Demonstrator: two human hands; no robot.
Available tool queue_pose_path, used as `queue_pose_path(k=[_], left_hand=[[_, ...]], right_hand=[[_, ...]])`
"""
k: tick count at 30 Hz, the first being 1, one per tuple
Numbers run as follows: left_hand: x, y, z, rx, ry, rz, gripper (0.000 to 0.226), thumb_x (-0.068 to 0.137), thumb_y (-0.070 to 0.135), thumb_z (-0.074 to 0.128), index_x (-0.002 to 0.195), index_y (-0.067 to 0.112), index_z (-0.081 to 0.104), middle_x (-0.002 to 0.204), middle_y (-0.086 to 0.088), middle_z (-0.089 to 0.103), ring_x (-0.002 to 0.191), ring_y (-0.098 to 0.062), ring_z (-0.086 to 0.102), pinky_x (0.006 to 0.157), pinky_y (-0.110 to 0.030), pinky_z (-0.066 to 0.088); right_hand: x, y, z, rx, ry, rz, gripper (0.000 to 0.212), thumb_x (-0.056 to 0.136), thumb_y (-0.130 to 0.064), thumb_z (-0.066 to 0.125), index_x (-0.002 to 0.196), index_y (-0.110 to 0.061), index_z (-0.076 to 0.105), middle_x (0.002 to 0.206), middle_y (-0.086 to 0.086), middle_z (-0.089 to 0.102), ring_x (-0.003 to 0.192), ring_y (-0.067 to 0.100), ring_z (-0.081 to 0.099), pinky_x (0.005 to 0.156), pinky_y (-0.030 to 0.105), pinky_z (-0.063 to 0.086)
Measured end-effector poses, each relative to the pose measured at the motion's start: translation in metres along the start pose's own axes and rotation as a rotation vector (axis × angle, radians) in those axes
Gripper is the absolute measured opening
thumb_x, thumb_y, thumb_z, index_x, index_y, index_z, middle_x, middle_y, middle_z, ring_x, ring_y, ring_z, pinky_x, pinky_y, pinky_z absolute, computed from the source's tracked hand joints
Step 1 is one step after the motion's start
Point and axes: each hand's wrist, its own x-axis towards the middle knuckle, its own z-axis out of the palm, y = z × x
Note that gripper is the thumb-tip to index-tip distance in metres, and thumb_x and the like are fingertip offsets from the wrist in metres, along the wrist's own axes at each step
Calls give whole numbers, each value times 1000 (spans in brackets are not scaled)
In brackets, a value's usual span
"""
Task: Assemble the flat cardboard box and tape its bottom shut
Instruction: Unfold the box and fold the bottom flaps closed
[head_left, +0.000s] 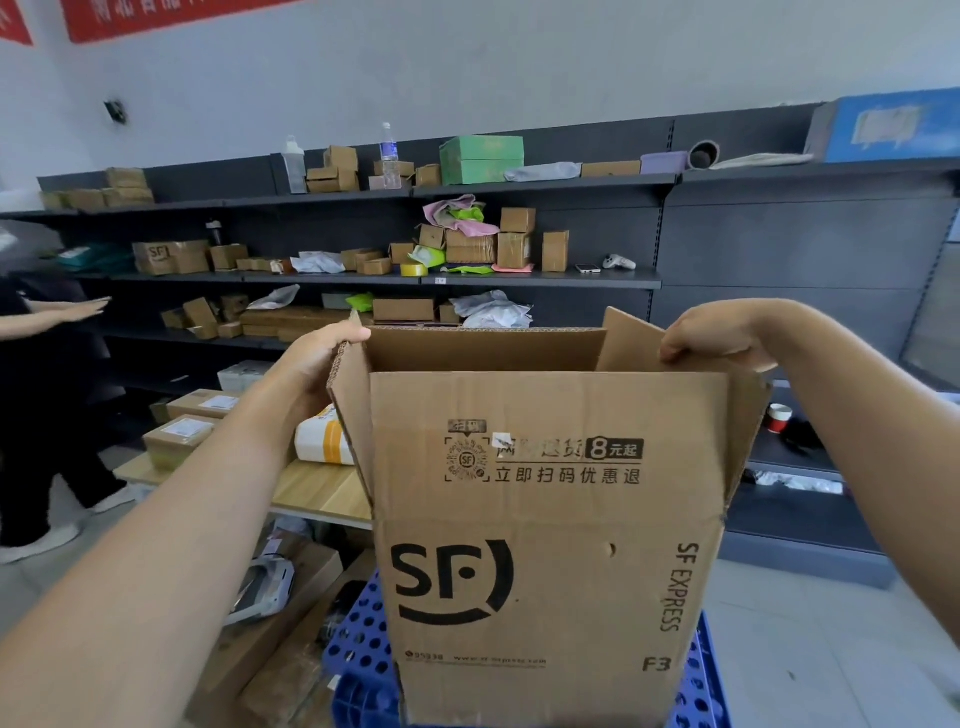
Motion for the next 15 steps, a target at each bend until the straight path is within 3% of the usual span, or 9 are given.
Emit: queue_pose_path(k=[6, 8, 10, 15], left_hand=[[-2, 6, 1, 132, -111, -14, 59, 87, 24, 58, 143, 16, 40, 131, -13, 56, 98, -25, 62, 68, -35, 49], [-3, 7, 1, 157, -99, 3, 59, 89, 23, 57, 144, 18, 38, 126, -9, 58, 98, -23, 60, 68, -35, 48], [-6, 8, 2, 157, -108, 15, 51, 91, 22, 55, 140, 16, 42, 110, -5, 63, 93, -21, 61, 67, -34, 48], [-11, 9, -4, 207, -153, 1, 39, 90, 22, 56, 128, 23, 50, 116, -8, 62, 98, -24, 61, 75, -37, 50]], right_hand=[[5, -7, 6, 51, -31, -68, 42, 95, -15, 54, 135, -10, 43, 118, 12, 63, 101, 32, 66, 94, 47, 52], [7, -12, 8, 81, 13, -153, 68, 92, -13, 60, 148, -27, 25, 135, 9, 50, 109, 33, 59, 95, 47, 50], [12, -18, 10, 80, 71, -232, 80, 90, -14, 63, 150, -36, 16, 150, 10, 37, 124, 37, 49, 101, 51, 45], [25, -29, 11, 6, 96, -290, 61, 93, -17, 60, 146, -30, 34, 149, 9, 40, 135, 35, 39, 107, 49, 37]])
